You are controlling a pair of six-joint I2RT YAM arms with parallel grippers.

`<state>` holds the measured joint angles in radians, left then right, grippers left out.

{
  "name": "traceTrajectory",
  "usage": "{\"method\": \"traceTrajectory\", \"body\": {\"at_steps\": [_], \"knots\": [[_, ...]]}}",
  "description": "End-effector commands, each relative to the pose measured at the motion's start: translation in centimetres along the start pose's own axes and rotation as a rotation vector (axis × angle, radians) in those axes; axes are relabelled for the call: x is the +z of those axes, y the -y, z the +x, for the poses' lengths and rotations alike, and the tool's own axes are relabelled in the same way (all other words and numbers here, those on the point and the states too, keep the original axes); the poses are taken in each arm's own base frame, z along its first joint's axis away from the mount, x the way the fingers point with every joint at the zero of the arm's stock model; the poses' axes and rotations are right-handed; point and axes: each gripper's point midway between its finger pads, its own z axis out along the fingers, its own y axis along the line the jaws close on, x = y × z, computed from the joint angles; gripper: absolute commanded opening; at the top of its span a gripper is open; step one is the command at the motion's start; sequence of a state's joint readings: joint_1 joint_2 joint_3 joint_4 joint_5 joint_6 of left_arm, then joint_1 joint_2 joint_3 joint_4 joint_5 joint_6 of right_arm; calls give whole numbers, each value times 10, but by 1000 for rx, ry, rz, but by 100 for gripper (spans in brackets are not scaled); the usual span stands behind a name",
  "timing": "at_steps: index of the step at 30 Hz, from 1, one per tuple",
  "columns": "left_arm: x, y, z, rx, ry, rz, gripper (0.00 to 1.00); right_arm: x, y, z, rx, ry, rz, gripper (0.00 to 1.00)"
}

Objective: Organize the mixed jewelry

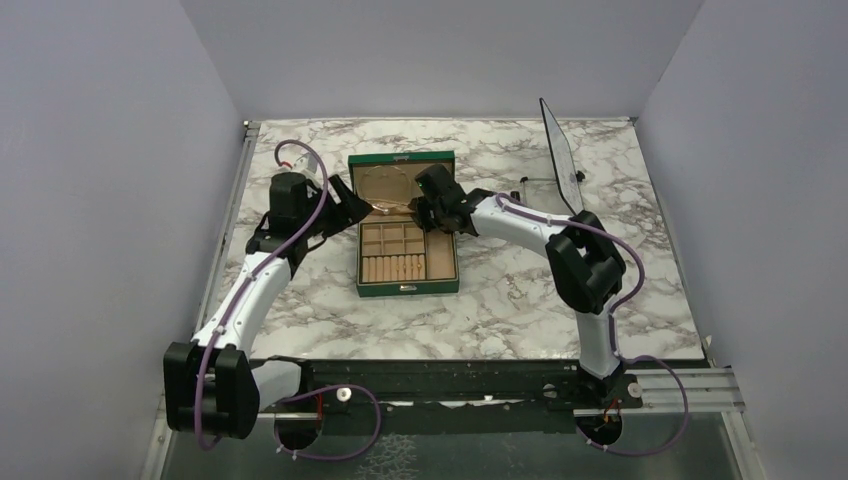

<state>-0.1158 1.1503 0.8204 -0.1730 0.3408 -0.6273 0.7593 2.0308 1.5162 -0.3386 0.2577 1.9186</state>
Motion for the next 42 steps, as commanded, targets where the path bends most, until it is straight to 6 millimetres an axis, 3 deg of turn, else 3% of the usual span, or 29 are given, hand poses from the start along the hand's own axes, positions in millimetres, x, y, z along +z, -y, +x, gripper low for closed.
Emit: {"method": "traceTrajectory", "body": {"at_steps": [1,5,9,13,19,24,27,31,42], "knots": [[14,9,4,-3,1,28,70,8,31,-5,-3,8,82,25],[22,9,5,-12,10,11,68,-1,22,-11,-39,28,34,9],[31,10,7,-24,18,5,66,-11,13,-17,-53,47,-5,5],[42,9,15,-39,6,-2,63,-13,20,-17,-64,31,0,1],[60,10,10,-20,56,-11,54,-3,44,-12,-96,-10,45,1],[77,5,18,15,58,-30,53,2,56,-9,-121,-36,56,1],[86,0,22,25,60,-49,47,2,61,-8,-154,-50,61,1],[93,-9,25,30,70,-96,37,4,73,-6,-181,-78,73,1],[108,-11,20,45,81,-116,30,9,91,-3,-213,-115,92,1]]}}
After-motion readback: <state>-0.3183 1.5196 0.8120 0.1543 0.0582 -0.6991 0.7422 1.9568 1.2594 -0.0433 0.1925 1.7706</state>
